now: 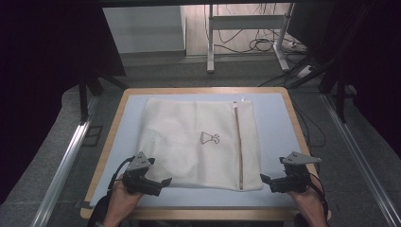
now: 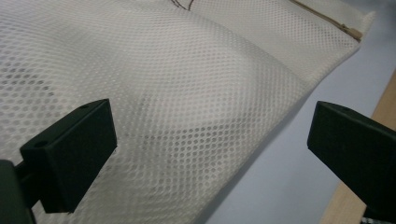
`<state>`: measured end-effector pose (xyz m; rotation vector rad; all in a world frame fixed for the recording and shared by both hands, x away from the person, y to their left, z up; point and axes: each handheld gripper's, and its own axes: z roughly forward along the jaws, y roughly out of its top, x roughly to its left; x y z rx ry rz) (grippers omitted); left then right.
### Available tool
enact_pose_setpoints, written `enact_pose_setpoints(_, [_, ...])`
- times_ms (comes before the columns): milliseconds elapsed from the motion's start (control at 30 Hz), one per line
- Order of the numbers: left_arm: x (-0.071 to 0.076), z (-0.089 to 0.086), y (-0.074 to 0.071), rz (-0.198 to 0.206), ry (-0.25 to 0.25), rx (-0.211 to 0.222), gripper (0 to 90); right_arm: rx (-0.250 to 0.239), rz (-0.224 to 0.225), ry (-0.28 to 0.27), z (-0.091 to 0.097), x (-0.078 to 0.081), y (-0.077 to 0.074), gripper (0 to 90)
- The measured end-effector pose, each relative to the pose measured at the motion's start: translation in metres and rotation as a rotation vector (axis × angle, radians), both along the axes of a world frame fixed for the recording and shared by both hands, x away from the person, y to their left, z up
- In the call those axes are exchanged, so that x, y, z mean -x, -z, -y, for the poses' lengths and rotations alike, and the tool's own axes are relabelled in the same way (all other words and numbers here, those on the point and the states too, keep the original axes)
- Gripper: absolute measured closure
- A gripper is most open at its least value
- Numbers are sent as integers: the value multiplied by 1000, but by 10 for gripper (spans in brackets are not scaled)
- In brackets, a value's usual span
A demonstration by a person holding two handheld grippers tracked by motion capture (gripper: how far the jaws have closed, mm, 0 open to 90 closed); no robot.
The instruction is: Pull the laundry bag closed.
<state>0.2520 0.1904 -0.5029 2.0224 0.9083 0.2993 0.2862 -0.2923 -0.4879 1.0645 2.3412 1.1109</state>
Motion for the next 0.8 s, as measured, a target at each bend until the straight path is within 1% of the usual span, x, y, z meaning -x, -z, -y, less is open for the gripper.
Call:
enact_pose_setpoints(100, [0, 1, -1, -1, 12, 19, 16, 10, -6, -3, -1, 0, 1, 0])
enact_pose_setpoints(200, [0, 2, -4, 9, 23, 35, 28, 19, -1, -6, -3, 0, 1, 0])
enact_pose_setpoints(333, [0, 5, -5, 19, 38, 26, 62, 20, 0, -3, -2, 0, 1, 0])
enact_pose_setpoints(400, [1, 8, -6, 31, 49, 11, 83, 23, -1, -3, -3, 0, 1, 0])
enact_pose_setpoints(467, [1, 9, -7, 35, 52, 11, 95, 28, 0, -4, -3, 0, 1, 0])
enact_pose_setpoints(500, [1, 10, -8, 45, 61, 12, 120, 35, 11, -4, -3, 1, 1, 0])
enact_pose_setpoints(533, [1, 10, -8, 45, 61, 12, 132, 35, 11, -4, -3, 1, 1, 0])
enact_pose_setpoints(567, [0, 11, -9, 45, 74, 18, 162, 38, 21, -4, -4, 2, 0, 0])
enact_pose_setpoints(600, [0, 11, -9, 45, 74, 18, 180, 38, 23, -4, -4, 2, 0, 0])
enact_pose_setpoints(633, [0, 12, -11, 43, 91, 36, 196, 39, 23, -4, -4, 2, 0, 0])
enact_pose_setpoints(667, [0, 12, -11, 43, 91, 36, 216, 39, 23, -4, -4, 2, 0, 0])
enact_pose_setpoints(700, [-1, 13, -12, 41, 106, 49, 232, 39, 22, -3, -4, 1, 0, 0])
enact_pose_setpoints(800, [-1, 14, -13, 42, 116, 59, 270, 44, 25, -2, -4, 1, 0, 0])
